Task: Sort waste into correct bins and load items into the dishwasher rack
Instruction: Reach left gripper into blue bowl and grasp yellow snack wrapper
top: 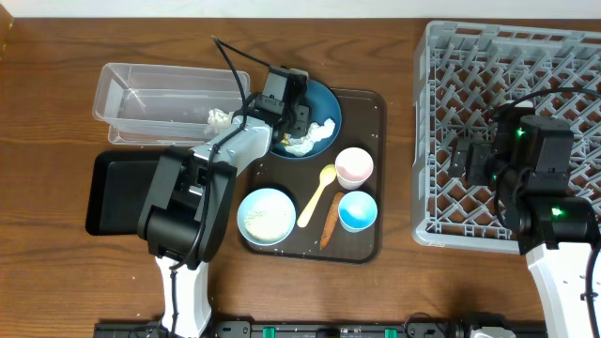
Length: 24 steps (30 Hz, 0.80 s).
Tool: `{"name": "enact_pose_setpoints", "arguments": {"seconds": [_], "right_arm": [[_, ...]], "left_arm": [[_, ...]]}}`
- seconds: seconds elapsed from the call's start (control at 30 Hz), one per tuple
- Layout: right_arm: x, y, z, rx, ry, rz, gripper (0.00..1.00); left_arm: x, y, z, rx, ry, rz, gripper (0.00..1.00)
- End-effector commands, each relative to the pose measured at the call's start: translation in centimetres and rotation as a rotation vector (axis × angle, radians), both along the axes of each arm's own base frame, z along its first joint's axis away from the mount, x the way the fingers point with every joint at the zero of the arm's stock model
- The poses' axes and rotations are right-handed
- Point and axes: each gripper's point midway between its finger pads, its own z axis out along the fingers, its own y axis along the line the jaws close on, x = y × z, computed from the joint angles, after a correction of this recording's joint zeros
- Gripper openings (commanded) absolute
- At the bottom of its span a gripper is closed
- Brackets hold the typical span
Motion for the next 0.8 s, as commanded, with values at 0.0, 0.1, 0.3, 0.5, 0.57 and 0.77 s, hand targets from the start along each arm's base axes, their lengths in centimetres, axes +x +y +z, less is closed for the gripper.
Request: {"name": "enact_pose_setpoints", "arguments": {"seconds": [0.0, 0.1, 0.3, 0.5, 0.57, 0.77], "right_arm": [[0.2, 0.3, 1.0, 0.007, -0.023, 0.006, 0.99], [0.3, 0.3, 1.0, 0.007, -0.024, 0.006, 0.99], [0.2, 0.3, 1.0, 0.007, -0.023, 0.006, 0.99], [0.2, 0.3, 0.9, 0.007, -0.020, 0.006, 0.99], [0.2, 0.3, 0.9, 0.007, -0.020, 0.006, 0.99], [0.2, 0.3, 0.9, 0.007, -0.020, 0.006, 0.99]], "left_arm": [[0.1, 0.1, -0.8, 0.016, 0.005, -0.011, 0.58], [0.4, 0.8, -0.9, 0.050, -0.005, 0.016, 0.51], [0.2, 1.0, -2.1, 0.064, 0.016, 0.020, 0.50], [-0.3, 1.2, -3.8, 0.077, 0.052, 0.019, 0.49], [-0.2, 1.1, -3.7, 0.075, 0.047, 0.019, 0.42], [0.3, 0.9, -2.2, 0.061, 0.010, 0.020, 0.10]]}}
